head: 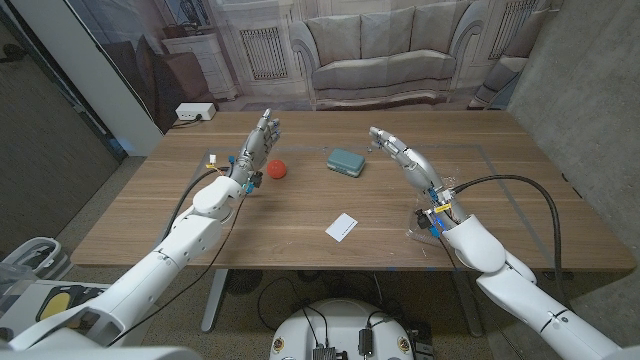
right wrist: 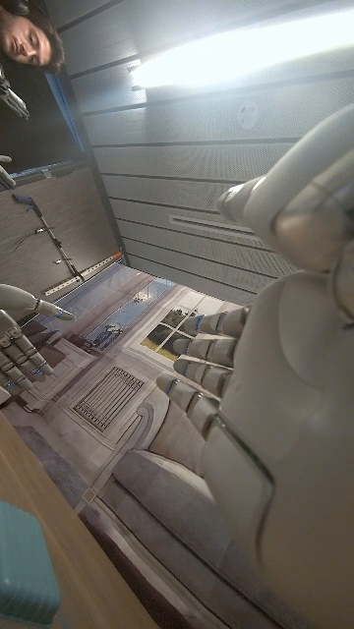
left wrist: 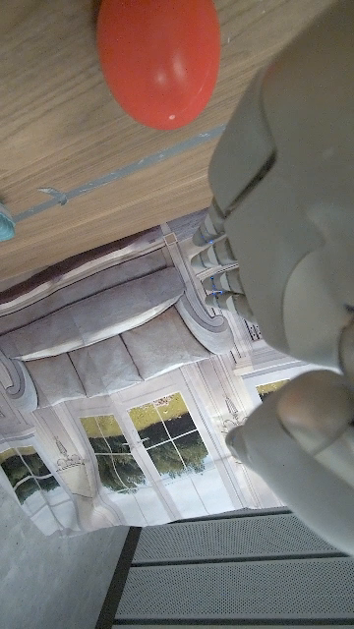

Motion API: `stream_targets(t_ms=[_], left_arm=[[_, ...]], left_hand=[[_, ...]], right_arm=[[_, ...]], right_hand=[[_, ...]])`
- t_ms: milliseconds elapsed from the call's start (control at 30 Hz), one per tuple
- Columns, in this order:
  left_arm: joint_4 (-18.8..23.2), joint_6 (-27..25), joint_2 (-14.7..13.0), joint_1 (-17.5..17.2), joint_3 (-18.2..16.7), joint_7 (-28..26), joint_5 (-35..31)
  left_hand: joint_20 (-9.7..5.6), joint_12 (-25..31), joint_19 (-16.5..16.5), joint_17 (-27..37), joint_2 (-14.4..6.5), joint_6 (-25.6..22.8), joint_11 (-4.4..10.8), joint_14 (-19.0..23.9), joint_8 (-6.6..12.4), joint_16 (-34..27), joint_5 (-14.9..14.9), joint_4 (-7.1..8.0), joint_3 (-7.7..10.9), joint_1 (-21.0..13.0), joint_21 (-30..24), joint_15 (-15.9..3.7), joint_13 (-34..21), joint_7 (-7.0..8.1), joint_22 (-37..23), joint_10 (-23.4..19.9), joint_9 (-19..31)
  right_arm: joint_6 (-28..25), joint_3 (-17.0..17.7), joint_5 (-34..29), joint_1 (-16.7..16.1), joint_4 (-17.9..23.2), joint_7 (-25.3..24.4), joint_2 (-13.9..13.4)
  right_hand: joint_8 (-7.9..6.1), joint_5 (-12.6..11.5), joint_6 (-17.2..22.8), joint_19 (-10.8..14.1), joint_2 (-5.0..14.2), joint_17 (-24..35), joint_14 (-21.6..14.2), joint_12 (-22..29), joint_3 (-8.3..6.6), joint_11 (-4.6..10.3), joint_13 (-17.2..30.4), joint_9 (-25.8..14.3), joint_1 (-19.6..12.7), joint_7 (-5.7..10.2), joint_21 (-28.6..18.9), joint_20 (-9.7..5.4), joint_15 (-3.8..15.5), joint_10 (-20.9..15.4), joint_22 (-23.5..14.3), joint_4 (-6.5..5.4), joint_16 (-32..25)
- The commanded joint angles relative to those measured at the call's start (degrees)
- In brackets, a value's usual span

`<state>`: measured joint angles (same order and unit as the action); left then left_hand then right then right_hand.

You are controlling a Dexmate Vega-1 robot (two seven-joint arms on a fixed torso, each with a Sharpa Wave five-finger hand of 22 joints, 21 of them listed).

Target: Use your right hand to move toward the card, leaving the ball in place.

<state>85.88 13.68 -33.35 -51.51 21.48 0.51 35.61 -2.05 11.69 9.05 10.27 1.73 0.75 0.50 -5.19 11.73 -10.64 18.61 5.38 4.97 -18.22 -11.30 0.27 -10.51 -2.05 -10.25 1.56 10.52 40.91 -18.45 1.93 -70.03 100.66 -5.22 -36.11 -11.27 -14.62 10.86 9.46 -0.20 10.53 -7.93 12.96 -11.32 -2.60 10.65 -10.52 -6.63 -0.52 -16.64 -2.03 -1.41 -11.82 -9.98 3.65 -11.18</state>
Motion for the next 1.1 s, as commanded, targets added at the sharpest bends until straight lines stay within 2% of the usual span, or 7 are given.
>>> stream_targets(t_ms=[33,167,367,1100], left_arm=[[1.25,0.17,-0.54,-1.24,-0.2,-0.6,-0.22],[1.41,0.45,-0.54,-1.73,-0.38,-0.66,-0.02],[1.7,1.23,-0.49,-2.17,-0.32,-0.83,-0.51],[4.02,1.83,-1.67,-4.18,-1.78,-2.23,-0.66]], left_hand=[[-0.68,0.27,-0.15,0.17,-0.02,-0.23,-0.07,0.15,-0.05,-0.33,-0.02,0.17,-0.21,-0.42,-0.34,-0.07,-0.26,-0.11,-0.21,-0.15,0.24],[-0.69,0.27,-0.14,0.17,-0.05,-0.3,-0.08,0.16,-0.04,-0.32,-0.04,0.16,-0.25,-0.45,-0.33,-0.07,-0.26,-0.15,-0.21,-0.19,0.24],[-0.64,0.37,-0.39,0.17,-0.12,-0.63,-0.07,0.48,0.05,-0.41,-0.08,0.14,-0.33,-0.53,-0.42,-0.09,-0.26,-0.01,-0.2,-0.55,0.24],[-0.6,0.41,-0.47,0.17,-0.27,-1.05,-0.02,0.71,0.1,-0.39,-0.17,0.09,-0.53,-0.72,-0.42,-0.09,-0.26,-0.05,-0.2,-0.95,0.25]], right_arm=[[-0.76,0.7,-5.9,-0.88,1.16,-2.37,-0.11],[-1.05,0.61,-7.27,-0.93,1.31,-3.12,0.03],[-0.98,0.29,-9.29,-0.79,1.32,-4.05,0.24],[-2.53,-2.4,-15.77,0.42,1.8,-6.38,0.47]], right_hand=[[-0.49,0.01,0.57,0.44,0.01,0.08,-0.37,0.24,-0.16,0.45,0.13,-0.28,-0.54,0.02,0.13,-0.97,0.31,-0.13,-0.34,0.26,-0.02],[-0.48,-0.02,0.61,0.47,0.02,0.08,-0.46,0.25,-0.16,0.42,0.13,-0.28,-0.58,0.09,0.22,-1.01,0.28,-0.24,-0.34,0.31,-0.02],[-0.65,-0.11,1.27,0.57,0.08,0.06,-0.9,0.4,-0.17,1.5,0.12,-0.28,-0.73,0.28,0.47,-1.03,0.64,-0.81,-0.34,0.44,-0.09],[-0.57,-0.29,1.64,0.66,0.15,0.03,-1.04,0.34,-0.17,1.28,0.09,-0.27,-1.02,0.92,1.03,-1.1,0.73,-1.13,-0.36,0.73,0.06]])
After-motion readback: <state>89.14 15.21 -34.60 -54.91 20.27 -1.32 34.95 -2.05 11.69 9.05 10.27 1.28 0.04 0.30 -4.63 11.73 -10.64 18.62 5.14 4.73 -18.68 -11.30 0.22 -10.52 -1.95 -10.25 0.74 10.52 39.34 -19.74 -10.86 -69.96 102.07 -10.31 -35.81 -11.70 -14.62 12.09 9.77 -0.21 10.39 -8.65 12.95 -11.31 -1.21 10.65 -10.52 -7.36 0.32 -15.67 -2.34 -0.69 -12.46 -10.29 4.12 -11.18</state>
